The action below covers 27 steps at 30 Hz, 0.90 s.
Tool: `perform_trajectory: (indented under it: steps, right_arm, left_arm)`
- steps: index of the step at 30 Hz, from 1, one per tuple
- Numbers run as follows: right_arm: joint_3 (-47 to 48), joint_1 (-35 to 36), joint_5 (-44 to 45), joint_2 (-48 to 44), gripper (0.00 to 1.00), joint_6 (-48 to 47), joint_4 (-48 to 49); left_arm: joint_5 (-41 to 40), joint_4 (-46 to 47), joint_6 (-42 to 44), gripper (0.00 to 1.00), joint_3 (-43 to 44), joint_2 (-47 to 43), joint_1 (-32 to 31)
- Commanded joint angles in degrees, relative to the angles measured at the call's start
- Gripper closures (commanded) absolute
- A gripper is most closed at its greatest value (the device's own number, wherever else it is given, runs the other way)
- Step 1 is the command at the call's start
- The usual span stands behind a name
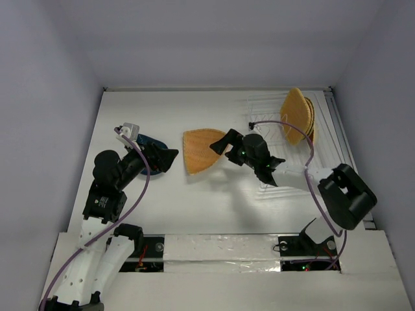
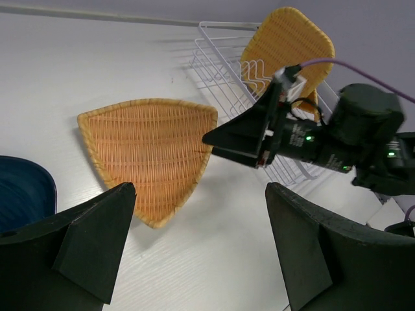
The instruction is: Unload the plates from the dish rack
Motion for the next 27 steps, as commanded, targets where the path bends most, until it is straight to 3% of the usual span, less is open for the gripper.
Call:
perform_trajectory:
  steps: [1, 4, 7, 8, 10, 11, 13, 17, 19, 22, 23, 26, 27]
  right_arm:
    - [2.12, 0.88, 5.73, -7.00, 0.00, -5.15, -4.92]
    - [0.01, 0.88, 7.67, -11.56, 0.02, -6.56, -7.91]
    - [-1.22, 0.88, 11.44, -15.96, 0.16, -8.84, -10.64]
    - [-1.05, 0.88, 14.33, -19.46, 0.42, -9.72, -11.86]
    - [1.48, 0.88, 19.59, -22.82, 0.68, -14.63, -16.86]
    - [2.98, 0.88, 22.33, -25.45, 0.91, -16.04, -19.41]
    - [5.96, -1.14, 27.17, -27.40, 0.99, -20.35, -27.23]
    - [10.80, -10.00, 26.94, -31.27, 1.00, -26.16, -33.14]
    - [11.69, -15.72, 26.74, -32.85, 0.95, -28.62, -35.34]
    - [13.62, -19.42, 31.30, -31.81, 0.67, -32.13, -38.33]
    - [14.06, -21.86, 32.45, -31.02, 0.52, -32.92, -38.77]
    - [15.38, -27.41, 30.97, -27.68, 0.37, -35.39, -38.86]
    - [15.65, -28.73, 30.27, -26.71, 0.36, -36.52, -38.25]
  left_arm:
    - [0.96, 3.43, -0.19, 0.21, 0.16, -0.46, 0.30]
    - [0.87, 3.52, -0.18, 0.21, 0.16, -0.29, 0.30]
    - [1.05, 3.44, -0.18, 0.21, 0.16, -0.29, 0.30]
    - [0.87, 3.43, -0.19, 0.21, 0.16, -0.38, 0.30]
    - [0.87, 3.35, -0.19, 0.21, 0.16, -0.29, 0.30]
    - [0.87, 3.35, -0.10, 0.21, 0.16, -0.29, 0.30]
    - [0.70, 3.35, -0.10, 0.21, 0.16, -0.38, 0.30]
    - [0.70, 3.26, -0.10, 0.22, 0.24, -0.38, 0.30]
    - [0.61, 3.17, -0.10, 0.22, 0.24, -0.55, 0.30]
    - [0.61, 3.17, -0.10, 0.22, 0.33, -0.55, 0.30]
    - [0.61, 3.17, -0.01, 0.22, 0.24, -0.64, 0.30]
    - [0.61, 3.17, -0.01, 0.22, 0.24, -0.55, 0.30]
    - [0.61, 3.17, -0.10, 0.22, 0.24, -0.55, 0.30]
